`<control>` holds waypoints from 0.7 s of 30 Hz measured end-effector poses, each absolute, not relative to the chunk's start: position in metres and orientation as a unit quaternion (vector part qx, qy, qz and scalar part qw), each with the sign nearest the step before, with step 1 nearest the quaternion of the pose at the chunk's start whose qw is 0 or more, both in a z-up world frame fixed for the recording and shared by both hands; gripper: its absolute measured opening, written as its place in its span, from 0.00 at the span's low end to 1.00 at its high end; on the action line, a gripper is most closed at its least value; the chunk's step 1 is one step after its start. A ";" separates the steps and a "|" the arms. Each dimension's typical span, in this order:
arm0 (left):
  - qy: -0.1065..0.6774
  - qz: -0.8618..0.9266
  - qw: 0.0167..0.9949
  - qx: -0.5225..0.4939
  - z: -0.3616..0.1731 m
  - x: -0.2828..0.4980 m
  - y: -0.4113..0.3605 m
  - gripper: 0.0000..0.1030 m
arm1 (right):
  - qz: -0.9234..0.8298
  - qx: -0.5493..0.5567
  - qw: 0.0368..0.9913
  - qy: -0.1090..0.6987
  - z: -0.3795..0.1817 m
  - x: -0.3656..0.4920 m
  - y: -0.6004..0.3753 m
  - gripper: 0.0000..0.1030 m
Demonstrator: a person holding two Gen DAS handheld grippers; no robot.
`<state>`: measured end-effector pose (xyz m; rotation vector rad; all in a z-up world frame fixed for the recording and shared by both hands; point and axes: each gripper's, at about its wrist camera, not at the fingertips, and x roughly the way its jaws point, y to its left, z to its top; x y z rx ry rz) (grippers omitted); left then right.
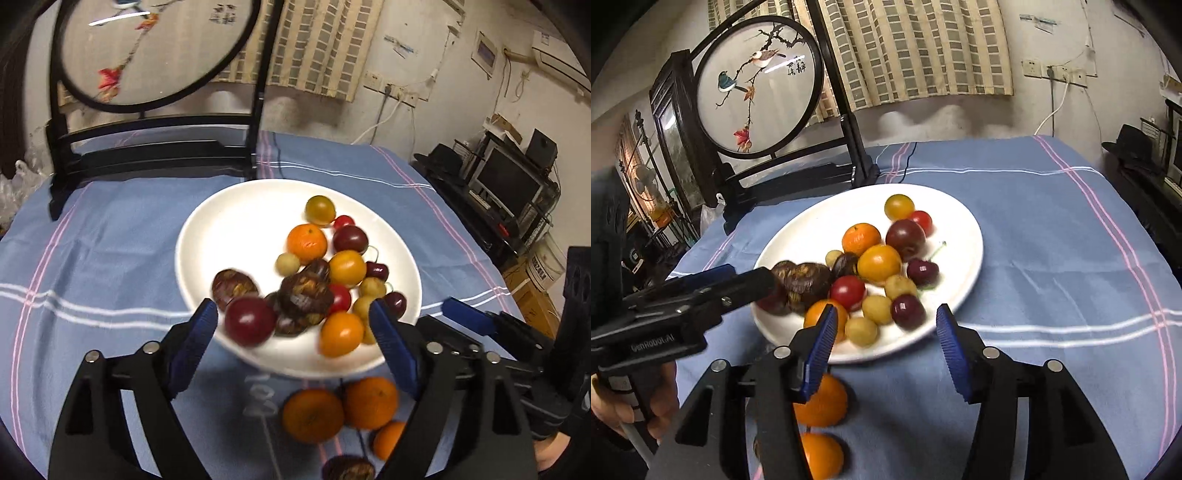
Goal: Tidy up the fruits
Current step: 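Carry both fruits onto the white plate and open both grippers, then grasp the last brown fruit with the left gripper while the right gripper grasps a tangerine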
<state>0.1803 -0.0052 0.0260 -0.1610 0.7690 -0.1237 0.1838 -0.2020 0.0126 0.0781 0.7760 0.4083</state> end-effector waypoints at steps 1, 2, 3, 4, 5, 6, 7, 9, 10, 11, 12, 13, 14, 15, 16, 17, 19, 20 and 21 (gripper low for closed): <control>0.373 -0.058 0.922 -0.080 0.025 0.175 -0.003 0.82 | 0.199 0.036 0.903 0.380 0.011 0.179 -0.203 0.55; 0.374 -0.057 0.922 -0.080 0.024 0.169 -0.001 0.83 | 0.202 0.031 0.900 0.386 0.008 0.173 -0.203 0.55; 0.376 -0.055 0.922 -0.079 0.024 0.165 0.000 0.84 | 0.205 0.026 0.897 0.390 0.006 0.168 -0.202 0.55; 0.377 -0.053 0.921 -0.079 0.023 0.161 0.002 0.87 | 0.208 0.021 0.895 0.393 0.004 0.161 -0.201 0.55; 0.379 -0.048 0.921 -0.081 0.021 0.156 0.005 0.88 | 0.212 0.018 0.893 0.396 0.004 0.156 -0.200 0.55; 0.380 -0.044 0.920 -0.085 0.018 0.151 0.009 0.88 | 0.219 0.013 0.890 0.399 0.002 0.149 -0.199 0.55; 0.381 -0.041 0.919 -0.087 0.016 0.147 0.011 0.89 | 0.225 0.009 0.888 0.402 0.001 0.142 -0.197 0.55; 0.384 -0.037 0.918 -0.087 0.012 0.139 0.015 0.89 | 0.235 -0.006 0.884 0.404 -0.002 0.128 -0.191 0.55; 0.384 -0.035 0.919 -0.086 0.011 0.137 0.017 0.89 | 0.240 -0.011 0.882 0.406 -0.004 0.122 -0.188 0.55; 0.382 -0.032 0.920 -0.085 0.009 0.132 0.019 0.89 | 0.247 -0.012 0.878 0.410 -0.006 0.117 -0.186 0.55; 0.381 -0.030 0.920 -0.083 0.008 0.129 0.021 0.89 | 0.251 -0.012 0.876 0.413 -0.008 0.114 -0.185 0.55; 0.380 -0.030 0.921 -0.082 0.008 0.126 0.023 0.89 | 0.252 -0.012 0.874 0.415 -0.010 0.111 -0.184 0.55; 0.381 -0.031 0.921 -0.082 0.006 0.123 0.024 0.89 | 0.250 -0.015 0.873 0.417 -0.011 0.109 -0.182 0.55; 0.382 -0.031 0.920 -0.084 0.005 0.121 0.025 0.90 | 0.247 -0.020 0.873 0.419 -0.012 0.107 -0.180 0.55; 0.384 -0.032 0.919 -0.087 0.004 0.119 0.027 0.90 | 0.244 -0.025 0.874 0.420 -0.013 0.105 -0.178 0.55; 0.387 -0.033 0.917 -0.088 0.002 0.119 0.028 0.90 | 0.243 -0.029 0.874 0.420 -0.013 0.105 -0.177 0.55; 0.392 -0.035 0.915 -0.091 0.000 0.118 0.030 0.90 | 0.236 -0.047 0.876 0.419 -0.015 0.105 -0.170 0.55; 0.394 -0.037 0.914 -0.092 -0.001 0.117 0.030 0.90 | 0.231 -0.057 0.877 0.418 -0.016 0.105 -0.166 0.55; 0.394 -0.039 0.914 -0.091 -0.001 0.116 0.030 0.90 | 0.225 -0.068 0.877 0.418 -0.018 0.106 -0.162 0.55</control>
